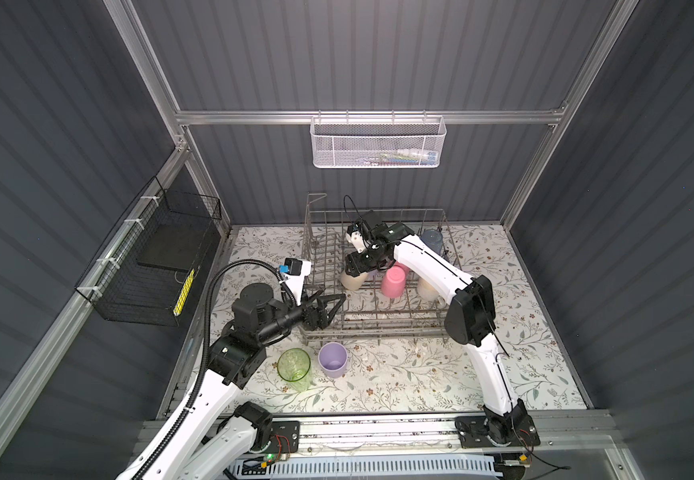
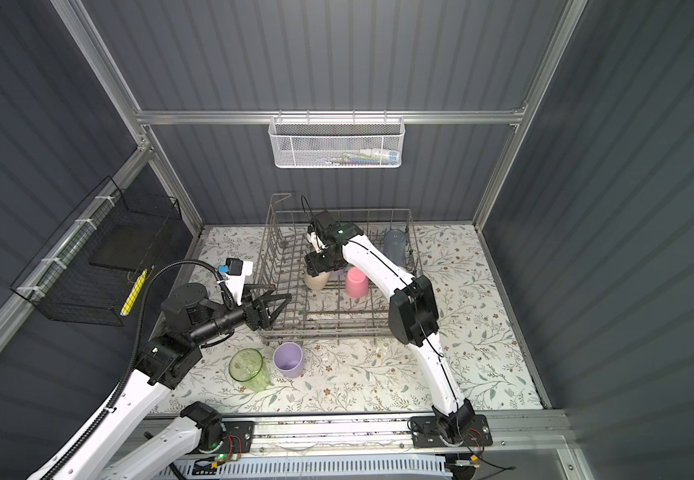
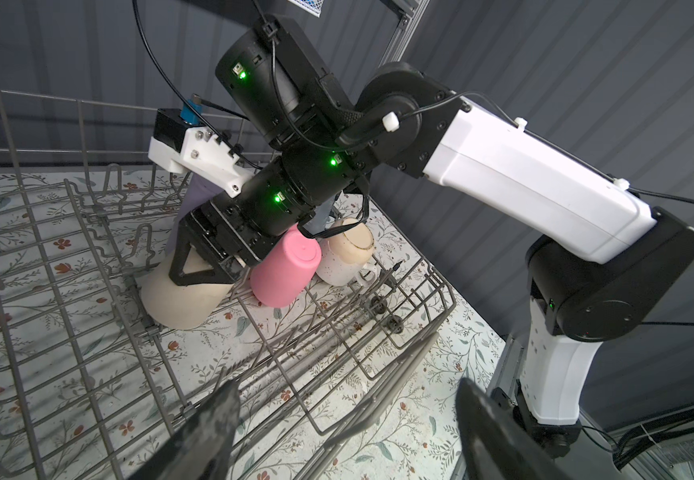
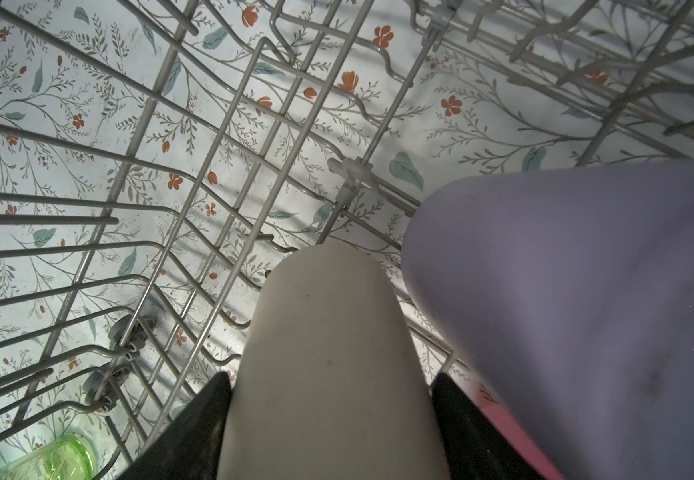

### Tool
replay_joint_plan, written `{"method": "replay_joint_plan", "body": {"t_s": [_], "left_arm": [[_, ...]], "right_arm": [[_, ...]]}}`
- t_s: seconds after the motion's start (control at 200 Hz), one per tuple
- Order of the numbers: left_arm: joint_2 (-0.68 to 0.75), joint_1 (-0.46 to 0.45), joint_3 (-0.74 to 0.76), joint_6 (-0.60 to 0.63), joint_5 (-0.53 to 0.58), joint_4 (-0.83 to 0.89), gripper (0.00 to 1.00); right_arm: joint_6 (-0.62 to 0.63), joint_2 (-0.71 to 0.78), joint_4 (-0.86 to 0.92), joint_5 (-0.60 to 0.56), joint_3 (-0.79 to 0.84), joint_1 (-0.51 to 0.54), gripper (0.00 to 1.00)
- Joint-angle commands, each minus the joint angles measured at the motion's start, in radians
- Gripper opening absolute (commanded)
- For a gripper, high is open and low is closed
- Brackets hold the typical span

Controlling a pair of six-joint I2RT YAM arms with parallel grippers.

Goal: Load the cups into the dish rack

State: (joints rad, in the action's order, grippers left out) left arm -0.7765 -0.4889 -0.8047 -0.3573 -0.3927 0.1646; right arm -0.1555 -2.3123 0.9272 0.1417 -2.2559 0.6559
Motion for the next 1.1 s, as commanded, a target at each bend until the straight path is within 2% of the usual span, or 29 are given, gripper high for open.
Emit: {"method": "replay_joint_plan", "body": {"t_s": [0.0, 0.49, 0.835, 1.096], "left_arm": [[0.001, 0.006, 0.012, 0.023, -0.010, 0.000, 0.81], [0.000, 0.006, 0.016, 0.025, -0.012, 0.004, 0.81], [-0.001, 0.005, 0.014, 0.024, -0.012, 0.002, 0.81], [0.003, 0.006, 0.006, 0.028, -0.006, 0.012, 0.81]], "right_arm": [[-0.007, -0.012, 0.017, -0.013, -0.030, 0.009, 0.55], [-0.013, -0.034, 0.025, -0.014, -0.031, 0.022, 0.77], [-0.022, -0.026, 0.030, -0.019, -0.030, 0.025, 0.82], [-0.038, 0.070, 0.005, -0.005, 0.020, 0.025, 0.85]]}}
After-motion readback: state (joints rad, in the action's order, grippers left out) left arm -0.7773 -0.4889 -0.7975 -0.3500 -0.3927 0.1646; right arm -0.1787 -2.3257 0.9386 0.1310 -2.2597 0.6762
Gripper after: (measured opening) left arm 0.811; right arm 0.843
